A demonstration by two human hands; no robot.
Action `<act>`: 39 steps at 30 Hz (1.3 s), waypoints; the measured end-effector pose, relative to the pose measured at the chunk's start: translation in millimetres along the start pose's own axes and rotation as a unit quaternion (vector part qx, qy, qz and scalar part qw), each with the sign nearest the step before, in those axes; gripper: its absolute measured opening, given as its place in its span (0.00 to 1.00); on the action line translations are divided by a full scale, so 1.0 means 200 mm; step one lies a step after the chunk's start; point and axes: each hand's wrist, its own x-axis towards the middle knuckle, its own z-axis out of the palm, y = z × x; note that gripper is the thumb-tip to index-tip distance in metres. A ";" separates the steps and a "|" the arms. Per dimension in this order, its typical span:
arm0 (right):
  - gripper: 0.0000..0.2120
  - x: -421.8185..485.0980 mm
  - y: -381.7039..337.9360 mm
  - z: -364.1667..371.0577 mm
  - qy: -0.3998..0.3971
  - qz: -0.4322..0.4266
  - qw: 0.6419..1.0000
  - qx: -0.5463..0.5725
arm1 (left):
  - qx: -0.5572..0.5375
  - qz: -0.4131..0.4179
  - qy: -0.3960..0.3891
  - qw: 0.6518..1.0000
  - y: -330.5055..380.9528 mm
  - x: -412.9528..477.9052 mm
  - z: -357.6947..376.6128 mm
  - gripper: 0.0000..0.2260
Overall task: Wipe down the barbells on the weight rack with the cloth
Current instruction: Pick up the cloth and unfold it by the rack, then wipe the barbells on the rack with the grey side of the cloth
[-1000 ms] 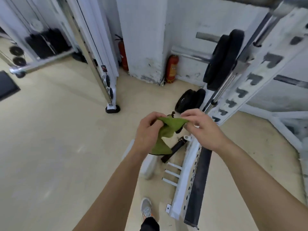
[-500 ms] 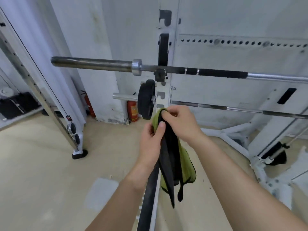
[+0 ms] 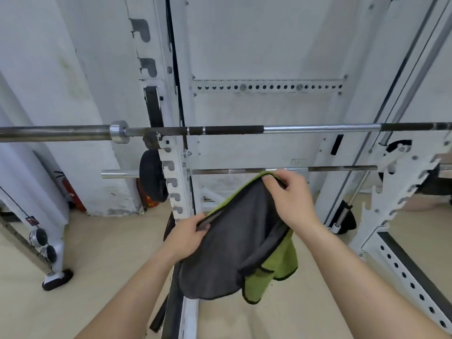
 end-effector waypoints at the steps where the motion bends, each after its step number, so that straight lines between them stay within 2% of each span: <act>1: 0.16 0.00 0.03 -0.05 0.019 0.021 0.999 0.025 | -0.035 -0.010 0.016 0.999 0.03 0.03 0.03 0.13; 5: 0.22 0.01 0.22 -0.22 0.059 0.146 0.986 0.045 | -0.155 -0.013 0.138 0.978 0.34 0.17 0.03 0.12; 8: 0.32 0.07 0.30 -0.32 0.079 0.216 0.970 0.078 | -0.168 0.017 0.160 0.973 0.57 0.30 -0.08 0.09; 9: 0.32 0.10 0.31 -0.34 0.091 0.222 0.966 0.096 | -0.152 0.033 0.166 0.974 0.64 0.35 -0.12 0.09; 14: 0.20 0.43 0.18 -0.43 0.141 0.164 0.969 0.121 | -0.011 0.080 0.231 0.970 0.86 0.58 -0.39 0.08; 20: 0.20 1.01 0.04 -0.39 0.139 0.103 0.984 0.054 | 0.159 0.084 0.294 0.939 0.96 0.90 -0.57 0.07; 23: 0.19 1.32 0.00 -0.34 0.127 0.068 0.989 0.015 | 0.192 0.070 0.322 0.924 0.99 1.11 -0.65 0.07; 26: 0.10 1.59 -0.01 -0.27 0.084 0.046 0.991 -0.090 | 0.218 0.037 0.306 0.926 0.99 1.34 -0.70 0.09; 28: 0.19 1.71 0.07 -0.19 0.016 0.052 0.983 -0.176 | 0.255 0.020 0.276 0.926 0.93 1.50 -0.68 0.11; 30: 0.26 1.75 0.23 -0.08 -0.075 0.070 0.974 -0.200 | 0.294 0.017 0.188 0.937 0.85 1.62 -0.59 0.14; 32: 0.26 1.69 0.37 0.01 -0.133 0.012 0.946 -0.294 | 0.297 0.027 0.081 0.951 0.75 1.66 -0.48 0.17; 33: 0.25 1.65 0.43 0.05 -0.119 -0.053 0.924 -0.359 | 0.309 0.043 0.062 0.948 0.70 1.65 -0.42 0.16; 34: 0.24 1.60 0.48 0.07 -0.081 -0.129 0.898 -0.412 | 0.337 0.080 0.082 0.935 0.67 1.62 -0.37 0.16; 36: 0.23 1.48 0.53 0.13 -0.024 -0.225 0.863 -0.452 | 0.386 0.179 0.176 0.888 0.63 1.57 -0.26 0.21; 39: 0.19 1.39 0.57 0.24 -0.013 -0.290 0.838 -0.462 | 0.416 0.235 0.235 0.847 0.60 1.52 -0.15 0.23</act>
